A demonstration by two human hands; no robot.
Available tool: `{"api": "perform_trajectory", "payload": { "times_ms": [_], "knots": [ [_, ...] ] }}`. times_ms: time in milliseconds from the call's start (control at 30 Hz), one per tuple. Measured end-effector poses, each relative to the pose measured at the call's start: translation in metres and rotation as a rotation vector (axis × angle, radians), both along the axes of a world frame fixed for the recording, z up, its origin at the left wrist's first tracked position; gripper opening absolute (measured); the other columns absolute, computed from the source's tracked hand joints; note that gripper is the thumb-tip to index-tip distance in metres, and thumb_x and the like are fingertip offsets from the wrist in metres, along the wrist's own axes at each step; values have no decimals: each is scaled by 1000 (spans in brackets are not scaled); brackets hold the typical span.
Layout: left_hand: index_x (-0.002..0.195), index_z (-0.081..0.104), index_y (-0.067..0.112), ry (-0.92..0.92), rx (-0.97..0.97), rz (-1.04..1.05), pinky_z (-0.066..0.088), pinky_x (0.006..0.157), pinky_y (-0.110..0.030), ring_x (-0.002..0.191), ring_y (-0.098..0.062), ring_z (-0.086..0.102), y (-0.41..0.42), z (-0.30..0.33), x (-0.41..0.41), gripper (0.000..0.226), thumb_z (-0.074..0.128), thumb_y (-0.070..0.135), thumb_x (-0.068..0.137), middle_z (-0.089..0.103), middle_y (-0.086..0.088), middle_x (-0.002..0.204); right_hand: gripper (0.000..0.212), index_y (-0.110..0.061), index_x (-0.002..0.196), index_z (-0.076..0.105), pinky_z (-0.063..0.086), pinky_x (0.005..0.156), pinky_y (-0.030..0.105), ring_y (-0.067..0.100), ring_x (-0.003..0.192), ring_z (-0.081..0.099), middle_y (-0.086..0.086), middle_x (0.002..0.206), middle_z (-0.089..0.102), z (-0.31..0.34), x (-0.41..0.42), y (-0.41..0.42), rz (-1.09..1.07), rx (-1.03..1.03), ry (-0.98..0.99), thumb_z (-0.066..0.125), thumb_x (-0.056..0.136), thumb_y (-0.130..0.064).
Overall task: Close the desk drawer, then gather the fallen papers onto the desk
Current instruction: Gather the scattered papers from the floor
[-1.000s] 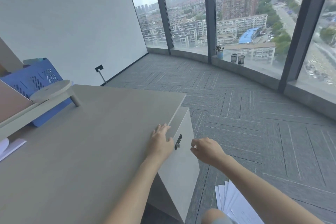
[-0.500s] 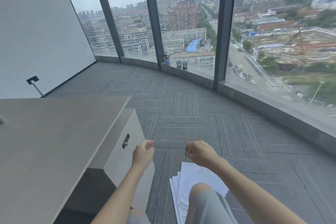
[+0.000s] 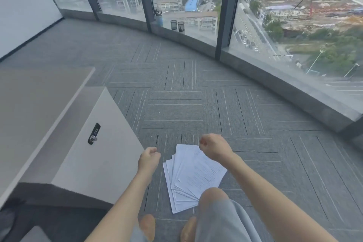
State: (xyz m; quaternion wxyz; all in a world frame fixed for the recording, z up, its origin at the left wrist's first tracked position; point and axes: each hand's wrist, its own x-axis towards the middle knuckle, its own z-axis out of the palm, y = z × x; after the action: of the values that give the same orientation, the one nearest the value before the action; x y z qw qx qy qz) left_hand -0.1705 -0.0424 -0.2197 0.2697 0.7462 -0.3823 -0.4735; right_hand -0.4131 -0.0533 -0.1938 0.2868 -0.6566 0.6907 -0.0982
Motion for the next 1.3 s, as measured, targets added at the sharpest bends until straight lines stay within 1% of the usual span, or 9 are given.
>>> {"api": "perform_trajectory", "payload": {
  "times_ms": [133, 500, 633, 700, 800, 967, 1067, 1167, 1300],
  "knots": [
    [125, 60, 14, 25, 100, 37, 50, 98, -41, 114, -28, 61, -21, -54, 5, 41, 53, 13, 84, 63, -8, 123, 25, -13, 108, 70, 49, 87, 36, 29, 111, 62, 10, 115, 70, -55, 2, -30, -42, 72, -27, 57, 92, -27],
    [118, 61, 23, 7, 336, 37, 51, 100, -44, 112, -27, 62, -65, -206, 16, 40, 53, 18, 80, 65, -2, 119, 41, -14, 129, 61, 47, 93, 38, 27, 123, 56, 9, 133, 61, -221, -2, -72, -97, 362, 38, 55, 96, -37],
    [102, 57, 25, 26, 380, 25, 51, 99, -42, 105, -24, 62, -75, -252, 11, 26, 53, 10, 83, 63, 2, 109, 47, -11, 138, 54, 46, 98, 38, 29, 125, 55, 13, 138, 58, -277, -3, -77, -131, 448, 36, 53, 98, -37],
    [109, 60, 23, 42, 414, 14, 50, 101, -44, 108, -23, 62, -77, -277, 10, 28, 55, 12, 83, 64, 0, 115, 50, -8, 141, 50, 46, 100, 39, 32, 128, 54, 15, 140, 57, -302, -2, -77, -175, 487, 15, 52, 99, -36],
    [131, 56, 16, 57, 476, -15, 48, 104, -47, 117, -24, 60, -76, -318, 13, 49, 56, 19, 83, 61, -3, 131, 53, -6, 143, 49, 46, 98, 39, 33, 125, 56, 17, 140, 57, -336, 0, -73, -236, 556, -12, 52, 99, -35],
    [134, 54, 17, 53, 527, 19, 48, 104, -47, 117, -26, 58, -74, -367, 10, 49, 54, 19, 85, 58, -8, 132, 58, -8, 144, 45, 51, 86, 39, 35, 108, 63, 21, 133, 57, -390, -4, -64, -351, 611, -39, 54, 96, -38],
    [136, 51, 17, 33, 529, 43, 46, 105, -46, 118, -26, 56, -73, -393, 8, 51, 55, 19, 86, 55, -7, 135, 60, -12, 150, 37, 49, 84, 38, 36, 111, 60, 22, 144, 41, -418, -12, -55, -404, 638, -21, 52, 98, -38],
    [141, 46, 15, -18, 502, 77, 43, 97, -39, 117, -25, 53, -72, -413, 7, 54, 54, 16, 88, 53, -6, 139, 63, -22, 153, 30, 47, 99, 46, 40, 123, 52, 23, 153, 27, -441, -19, -46, -462, 678, 20, 51, 97, -42],
    [144, 41, 13, -63, 499, 89, 39, 94, -39, 120, -27, 50, -74, -432, 7, 57, 54, 16, 89, 50, -9, 142, 75, -33, 157, 15, 33, 113, 58, 47, 139, 35, 30, 158, 7, -461, -18, -44, -572, 739, 19, 53, 93, -45]
  ]
}}
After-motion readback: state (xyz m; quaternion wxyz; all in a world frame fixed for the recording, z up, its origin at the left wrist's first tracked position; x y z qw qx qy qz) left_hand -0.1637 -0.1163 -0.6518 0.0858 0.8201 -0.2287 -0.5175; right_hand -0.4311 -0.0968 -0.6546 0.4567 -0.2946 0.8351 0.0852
